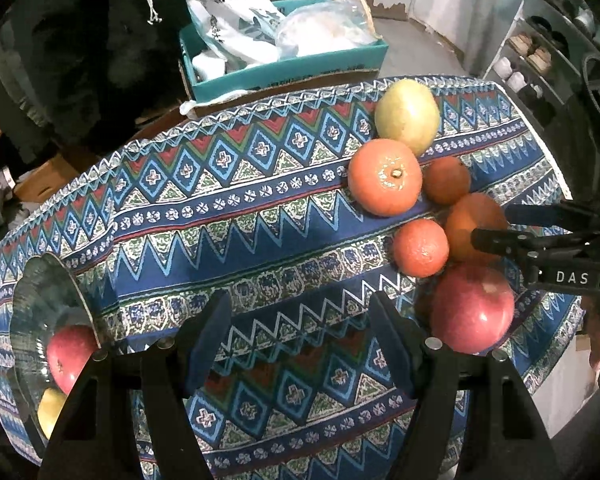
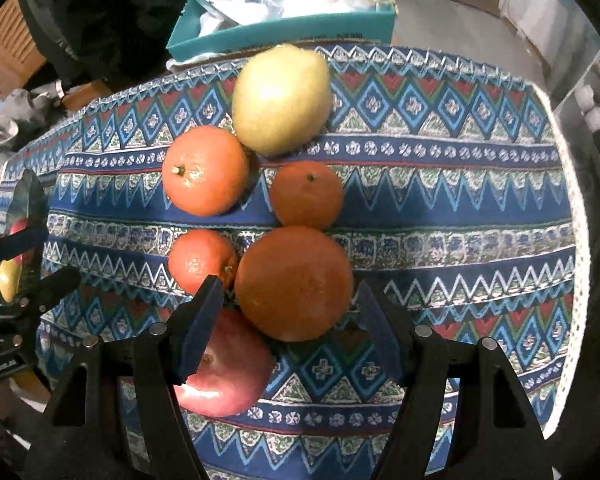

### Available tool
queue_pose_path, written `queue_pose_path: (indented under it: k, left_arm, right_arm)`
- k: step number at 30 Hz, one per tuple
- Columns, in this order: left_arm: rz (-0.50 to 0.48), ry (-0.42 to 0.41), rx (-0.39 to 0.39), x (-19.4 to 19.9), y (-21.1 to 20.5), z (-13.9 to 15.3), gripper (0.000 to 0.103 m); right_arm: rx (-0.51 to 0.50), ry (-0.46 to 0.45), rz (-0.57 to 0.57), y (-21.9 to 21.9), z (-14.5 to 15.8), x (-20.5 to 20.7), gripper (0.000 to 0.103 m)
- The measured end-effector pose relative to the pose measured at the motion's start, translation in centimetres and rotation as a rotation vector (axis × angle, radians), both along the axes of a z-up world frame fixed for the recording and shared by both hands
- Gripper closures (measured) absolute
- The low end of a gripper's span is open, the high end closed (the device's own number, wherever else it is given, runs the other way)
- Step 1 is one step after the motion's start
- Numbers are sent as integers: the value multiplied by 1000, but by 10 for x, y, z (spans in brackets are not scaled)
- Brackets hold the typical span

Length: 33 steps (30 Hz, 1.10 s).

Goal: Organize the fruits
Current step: 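Grasp the large orange grapefruit with the right tool and lift it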

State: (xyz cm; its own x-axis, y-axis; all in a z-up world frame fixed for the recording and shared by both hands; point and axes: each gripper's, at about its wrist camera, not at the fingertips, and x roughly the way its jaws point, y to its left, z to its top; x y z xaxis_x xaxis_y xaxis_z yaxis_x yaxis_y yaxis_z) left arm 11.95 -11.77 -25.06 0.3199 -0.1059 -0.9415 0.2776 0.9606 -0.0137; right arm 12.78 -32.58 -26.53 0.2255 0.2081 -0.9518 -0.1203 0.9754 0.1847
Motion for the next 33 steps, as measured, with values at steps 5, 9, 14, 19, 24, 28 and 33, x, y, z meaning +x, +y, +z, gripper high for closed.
queue_pose_path:
  k: [5, 9, 14, 19, 24, 28, 33]
  left_arm:
    - [6, 17, -7, 4, -1, -6, 30]
    - [-5, 17, -4, 5, -6, -7, 30]
    - [-9, 28, -13, 6, -11, -9, 30]
    - [-15, 37, -52, 3, -19, -4, 30]
    - [-38, 30, -127, -4, -33, 11, 25]
    - [-68, 16, -161, -12, -48, 18, 22]
    - [-116, 49, -177, -23, -70, 12, 22]
  right_arm:
    - [11, 25, 4, 0, -15, 7, 32]
    - [33, 43, 2, 1, -25, 10, 32]
    - [47, 67, 2, 4, -40, 13, 32]
    - [8, 30, 12, 5, -36, 10, 33]
    - [1, -33, -34, -11, -17, 4, 33]
    - [3, -53, -76, -26, -4, -3, 33]
    - [2, -66, -115, -45, 3, -19, 33]
